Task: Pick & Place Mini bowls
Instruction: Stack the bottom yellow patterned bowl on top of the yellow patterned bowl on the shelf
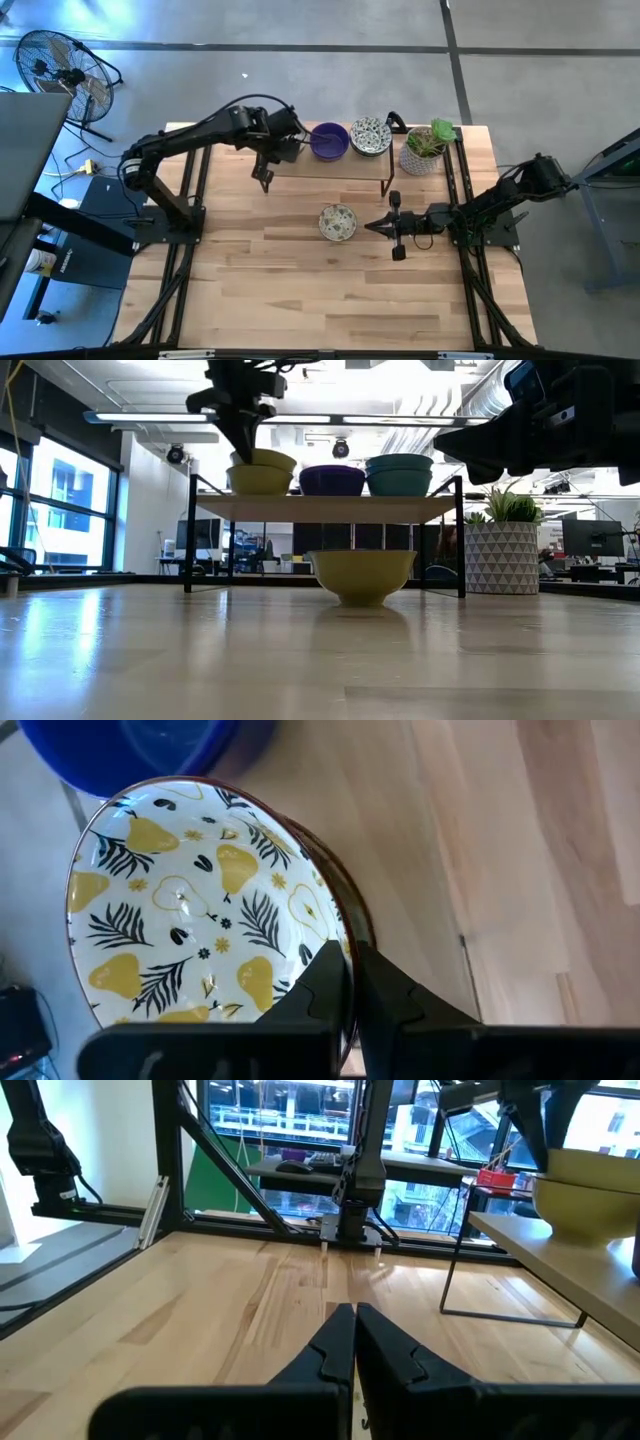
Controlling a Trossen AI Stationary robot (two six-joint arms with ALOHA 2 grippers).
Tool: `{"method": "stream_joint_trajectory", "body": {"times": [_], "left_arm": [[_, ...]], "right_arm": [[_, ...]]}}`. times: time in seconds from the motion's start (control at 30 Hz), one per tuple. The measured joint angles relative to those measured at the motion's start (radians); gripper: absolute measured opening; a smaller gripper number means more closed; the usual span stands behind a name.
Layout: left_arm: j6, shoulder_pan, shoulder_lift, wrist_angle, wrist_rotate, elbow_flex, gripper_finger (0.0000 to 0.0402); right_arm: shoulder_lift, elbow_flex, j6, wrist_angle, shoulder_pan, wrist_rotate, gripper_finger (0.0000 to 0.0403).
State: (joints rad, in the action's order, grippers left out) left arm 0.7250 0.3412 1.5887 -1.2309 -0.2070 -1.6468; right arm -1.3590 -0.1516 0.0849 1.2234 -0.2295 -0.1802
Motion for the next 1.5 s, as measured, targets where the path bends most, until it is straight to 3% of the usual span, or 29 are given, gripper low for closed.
{"method": "stream_joint_trajectory", "body": {"times": [0.27,0.67,0.83,1.03,1.27,1.5], "left_arm": [[0.001,0.000,0.000,0.012,0.014,0.002,0.0012],[-0.022,0.000,-0.001,0.000,-0.007,0.001,0.0088],[-0.023,-0.001,-0.021,-0.017,-0.031,-0.001,0.0102],[-0.014,-0.001,-0.053,-0.021,-0.031,-0.001,0.0084],[0.017,-0.001,-0.059,-0.006,-0.008,0.000,0.0009],[0.022,-0.004,-0.071,0.114,-0.013,0.088,0.0004]], "right_arm": [[0.000,0.000,0.001,0.000,0.000,0.000,0.0002],[0.000,0.000,0.001,0.000,0.000,0.000,0.0001],[0.000,0.000,0.002,0.000,0.000,0.000,0.0001],[0.000,0.000,0.002,0.000,0.000,0.000,0.0001],[0.000,0.000,0.002,0.000,0.000,0.000,0.0001],[0.000,0.000,-0.004,-0.001,0.000,0.014,0.0001]]}}
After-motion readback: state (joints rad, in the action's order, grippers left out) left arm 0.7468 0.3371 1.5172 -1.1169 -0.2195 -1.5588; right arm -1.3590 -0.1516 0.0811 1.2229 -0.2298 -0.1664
